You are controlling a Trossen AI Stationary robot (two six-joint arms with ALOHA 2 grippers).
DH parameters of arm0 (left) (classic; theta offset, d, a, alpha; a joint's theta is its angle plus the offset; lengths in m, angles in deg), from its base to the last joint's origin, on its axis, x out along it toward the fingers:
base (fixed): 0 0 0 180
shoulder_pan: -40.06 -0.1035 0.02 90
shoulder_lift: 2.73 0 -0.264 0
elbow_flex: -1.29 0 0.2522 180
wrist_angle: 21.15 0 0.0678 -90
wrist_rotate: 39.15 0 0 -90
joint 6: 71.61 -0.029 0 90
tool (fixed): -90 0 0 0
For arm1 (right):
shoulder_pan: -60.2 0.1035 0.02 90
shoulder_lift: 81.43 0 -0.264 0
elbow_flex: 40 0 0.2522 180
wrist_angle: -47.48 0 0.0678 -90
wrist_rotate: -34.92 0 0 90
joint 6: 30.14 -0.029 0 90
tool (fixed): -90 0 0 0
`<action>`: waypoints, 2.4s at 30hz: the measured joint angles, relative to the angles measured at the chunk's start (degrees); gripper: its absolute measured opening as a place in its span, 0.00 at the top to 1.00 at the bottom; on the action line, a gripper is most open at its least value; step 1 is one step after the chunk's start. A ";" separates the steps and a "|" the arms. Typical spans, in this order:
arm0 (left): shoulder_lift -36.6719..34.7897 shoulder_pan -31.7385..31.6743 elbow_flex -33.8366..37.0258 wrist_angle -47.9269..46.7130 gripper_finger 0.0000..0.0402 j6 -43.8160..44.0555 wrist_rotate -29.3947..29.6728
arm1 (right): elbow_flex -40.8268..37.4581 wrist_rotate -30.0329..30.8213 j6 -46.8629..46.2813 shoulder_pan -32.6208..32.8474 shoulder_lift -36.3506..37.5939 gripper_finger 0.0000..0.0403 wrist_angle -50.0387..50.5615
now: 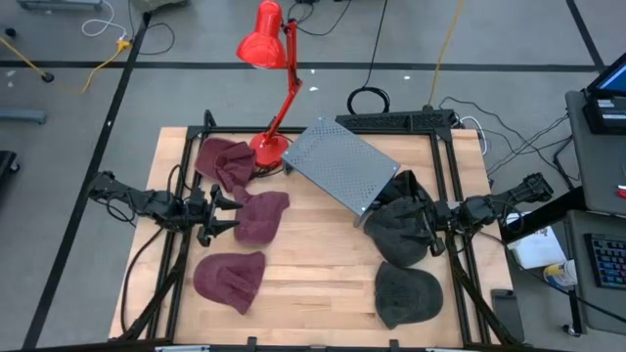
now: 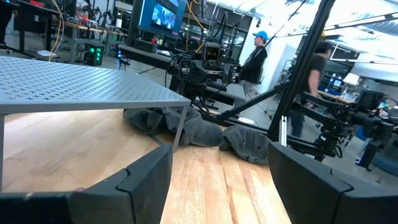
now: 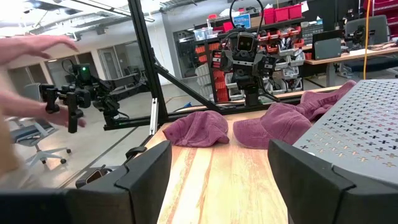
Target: Pick & Place hat
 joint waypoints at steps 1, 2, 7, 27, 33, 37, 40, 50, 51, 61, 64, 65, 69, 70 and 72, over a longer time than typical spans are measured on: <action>0.02 -0.01 0.00 -0.01 0.33 0.01 0.01 | -0.01 -0.01 0.00 0.00 -0.01 0.35 0.00; 0.02 -0.02 0.00 -0.01 0.33 0.01 0.00 | -0.01 -0.01 0.00 0.00 0.00 0.35 0.00; 0.00 0.00 0.00 -0.01 0.33 0.02 0.01 | 0.01 0.01 0.00 0.02 0.01 0.35 0.00; 14.69 -0.02 -20.18 -15.39 0.33 0.59 -0.10 | -0.01 0.00 0.00 0.00 0.01 0.35 0.00; 23.81 -0.02 -28.95 -21.59 0.33 0.61 0.45 | -0.01 0.00 0.00 0.01 -0.01 0.36 0.00; 30.80 -0.42 -33.07 -22.64 0.33 2.41 1.30 | -0.01 -0.01 0.00 0.01 -0.01 0.35 0.00; 35.50 -1.41 -36.06 -24.15 0.33 8.47 1.30 | 0.00 0.00 0.00 0.00 -0.01 0.36 0.00; 45.20 -8.48 -44.99 -36.12 0.33 27.98 -8.61 | -0.01 -0.01 0.00 0.01 -0.01 0.35 0.00; 46.06 -9.32 -45.98 -37.64 0.33 28.84 -10.44 | -0.01 0.00 0.00 0.00 -0.01 0.35 0.00; 53.27 -15.81 -53.50 -53.08 0.33 34.71 -23.33 | 0.00 -0.01 0.00 0.00 -0.01 0.35 0.00; 54.48 -17.25 -54.53 -56.35 0.33 34.82 -26.33 | -0.01 -0.01 0.00 0.00 -0.01 0.35 0.00; 54.97 -17.73 -54.93 -57.62 0.33 34.85 -27.43 | 0.00 0.00 0.00 0.02 -0.01 0.35 0.00; 57.02 -19.38 -57.34 -62.58 0.33 32.73 -31.12 | -0.01 -0.01 0.00 0.00 -0.01 0.35 0.00; 57.50 -19.68 -58.03 -63.55 0.33 31.24 -31.47 | -0.01 0.01 0.00 0.00 0.01 0.35 0.00; 58.50 -19.96 -59.48 -65.59 0.33 28.09 -31.37 | -0.01 -0.01 0.00 0.00 0.00 0.35 0.00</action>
